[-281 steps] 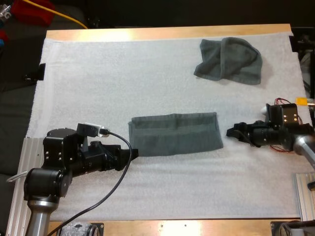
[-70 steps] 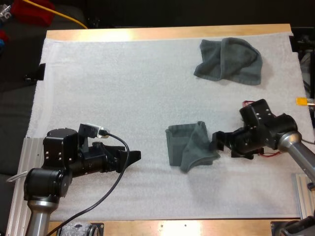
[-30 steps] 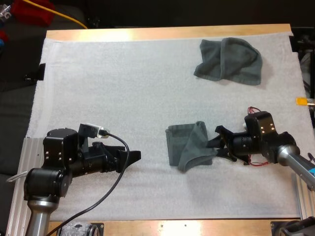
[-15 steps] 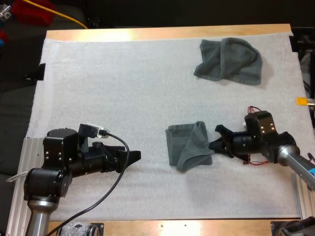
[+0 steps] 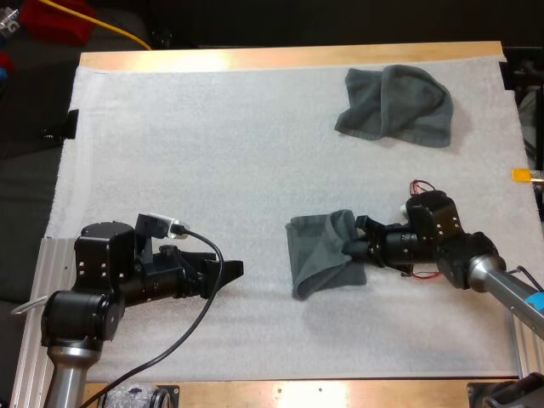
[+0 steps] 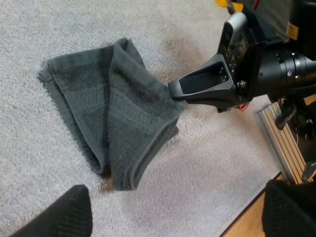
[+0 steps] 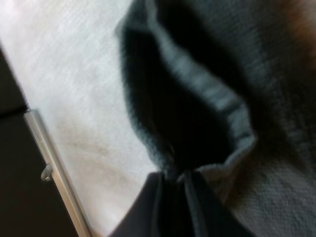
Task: Pick towel from pile, fold and stack
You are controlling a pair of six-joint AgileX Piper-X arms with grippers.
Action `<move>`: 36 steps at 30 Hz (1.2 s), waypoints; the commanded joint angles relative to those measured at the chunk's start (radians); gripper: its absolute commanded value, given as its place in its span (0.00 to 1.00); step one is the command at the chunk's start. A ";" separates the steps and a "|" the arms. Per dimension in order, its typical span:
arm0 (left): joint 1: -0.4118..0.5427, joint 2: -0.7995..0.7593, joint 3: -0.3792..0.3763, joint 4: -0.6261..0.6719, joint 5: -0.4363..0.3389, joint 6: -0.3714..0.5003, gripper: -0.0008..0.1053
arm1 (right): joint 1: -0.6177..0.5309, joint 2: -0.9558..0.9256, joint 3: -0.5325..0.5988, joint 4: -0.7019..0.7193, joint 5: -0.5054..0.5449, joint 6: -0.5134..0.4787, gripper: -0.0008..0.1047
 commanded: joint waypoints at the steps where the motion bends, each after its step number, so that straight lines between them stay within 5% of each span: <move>1: -0.002 -0.006 -0.004 -0.001 0.008 0.000 0.65 | 0.000 -0.003 -0.003 -0.031 -0.008 0.019 0.01; 11: -0.002 -0.006 -0.004 -0.001 0.008 0.000 0.65 | 0.000 -0.003 -0.003 -0.222 -0.025 0.118 0.01; 36: -0.002 -0.006 -0.004 -0.001 0.008 0.004 0.65 | 0.062 0.169 -0.007 -0.488 -0.096 0.119 0.02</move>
